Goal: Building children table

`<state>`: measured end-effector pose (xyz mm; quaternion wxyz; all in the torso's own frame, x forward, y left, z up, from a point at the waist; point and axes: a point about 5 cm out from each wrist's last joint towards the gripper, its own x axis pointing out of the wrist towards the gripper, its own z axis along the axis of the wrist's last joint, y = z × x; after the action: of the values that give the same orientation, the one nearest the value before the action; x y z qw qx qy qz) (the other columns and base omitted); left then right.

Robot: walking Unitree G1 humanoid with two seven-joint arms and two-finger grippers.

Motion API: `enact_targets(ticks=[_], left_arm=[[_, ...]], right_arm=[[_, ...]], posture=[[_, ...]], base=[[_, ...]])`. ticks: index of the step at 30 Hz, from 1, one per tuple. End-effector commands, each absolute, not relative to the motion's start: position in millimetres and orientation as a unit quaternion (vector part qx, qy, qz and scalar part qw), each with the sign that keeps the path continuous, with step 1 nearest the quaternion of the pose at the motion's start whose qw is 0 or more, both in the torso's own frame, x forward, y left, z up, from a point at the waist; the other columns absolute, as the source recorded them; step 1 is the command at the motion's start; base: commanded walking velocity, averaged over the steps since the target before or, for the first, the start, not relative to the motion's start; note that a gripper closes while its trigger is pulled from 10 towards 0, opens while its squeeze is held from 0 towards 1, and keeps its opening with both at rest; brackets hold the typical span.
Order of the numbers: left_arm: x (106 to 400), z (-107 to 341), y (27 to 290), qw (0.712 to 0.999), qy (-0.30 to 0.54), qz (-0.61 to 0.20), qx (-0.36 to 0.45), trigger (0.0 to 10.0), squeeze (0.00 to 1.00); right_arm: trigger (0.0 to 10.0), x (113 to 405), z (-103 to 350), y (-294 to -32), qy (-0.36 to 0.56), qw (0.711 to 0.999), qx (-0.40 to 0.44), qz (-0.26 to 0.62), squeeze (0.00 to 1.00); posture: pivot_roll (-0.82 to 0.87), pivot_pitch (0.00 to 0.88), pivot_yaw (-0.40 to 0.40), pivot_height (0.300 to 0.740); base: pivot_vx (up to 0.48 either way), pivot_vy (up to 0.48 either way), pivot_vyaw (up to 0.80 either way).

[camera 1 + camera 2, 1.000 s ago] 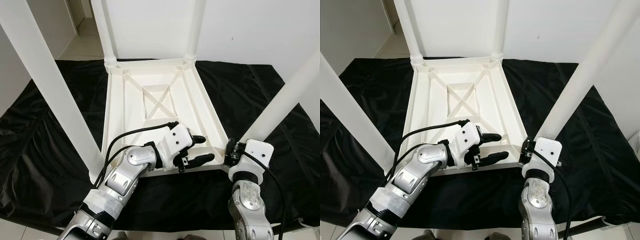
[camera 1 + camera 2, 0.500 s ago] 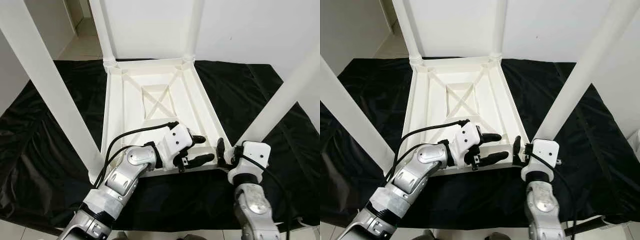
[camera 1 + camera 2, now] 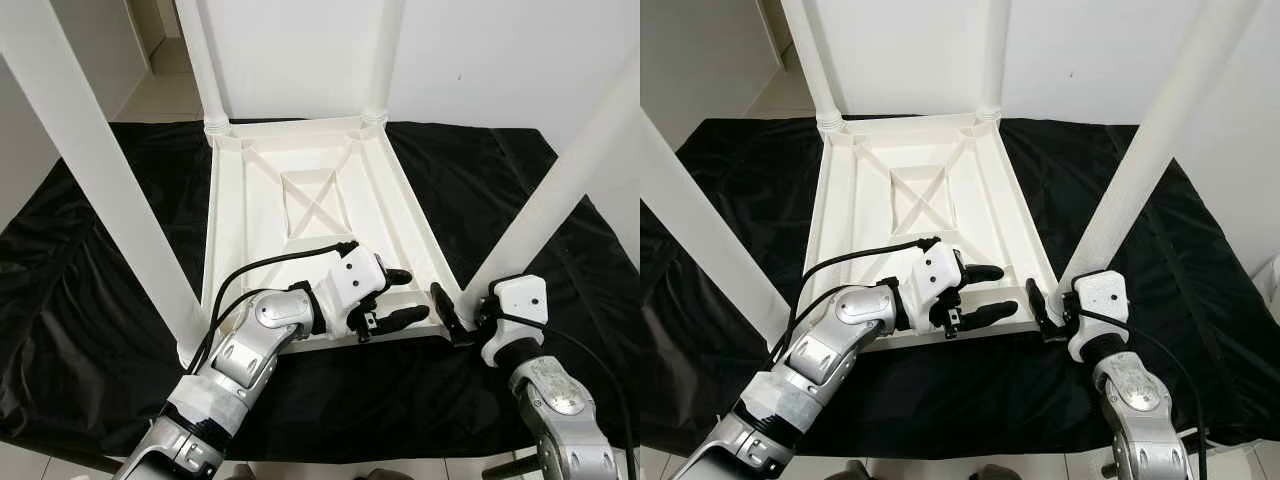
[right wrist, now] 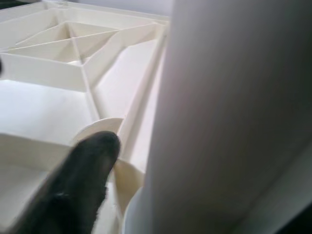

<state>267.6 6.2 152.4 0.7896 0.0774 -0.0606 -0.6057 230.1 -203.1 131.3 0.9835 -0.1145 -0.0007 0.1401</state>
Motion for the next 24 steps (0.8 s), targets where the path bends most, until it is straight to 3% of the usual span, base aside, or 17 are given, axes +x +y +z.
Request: enact_targets(ticks=[1, 13, 14, 18, 24], left_arm=[[267, 150, 5, 0.784, -0.06, -0.612, 0.088, 10.0, 0.0], [267, 149, 6, 0.785, -0.061, -0.61, 0.088, 10.0, 0.0], [266, 149, 5, 0.785, -0.06, -0.61, 0.087, 10.0, 0.0], [265, 146, 6, 0.786, -0.058, -0.61, 0.087, 10.0, 0.0], [266, 137, 14, 0.794, -0.044, -0.601, 0.08, 10.0, 0.0]], right_arm=[[0.1, 236, 127, -198, 0.008, 0.977, -0.117, 0.179, 0.0], [0.0, 238, 123, -201, 0.015, 0.968, -0.121, 0.218, 0.0], [10.0, 237, 123, -199, 0.011, 0.971, -0.105, 0.213, 0.0], [10.0, 234, 123, -193, 0.003, 0.976, -0.086, 0.202, 0.0], [10.0, 232, 121, -186, -0.002, 0.99, -0.074, 0.117, 0.0]], posture=[[-0.09, 0.0, 0.022, 0.74], [-0.08, 0.0, 0.01, 0.74], [-0.08, 0.0, 0.007, 0.74], [-0.08, 0.0, 0.006, 0.74], [-0.08, 0.0, 0.011, 0.74]], base=[[0.0, 0.0, 0.0], [0.0, 0.0, 0.0], [0.0, 0.0, 0.0], [0.0, 0.0, 0.0], [0.0, 0.0, 0.0]])
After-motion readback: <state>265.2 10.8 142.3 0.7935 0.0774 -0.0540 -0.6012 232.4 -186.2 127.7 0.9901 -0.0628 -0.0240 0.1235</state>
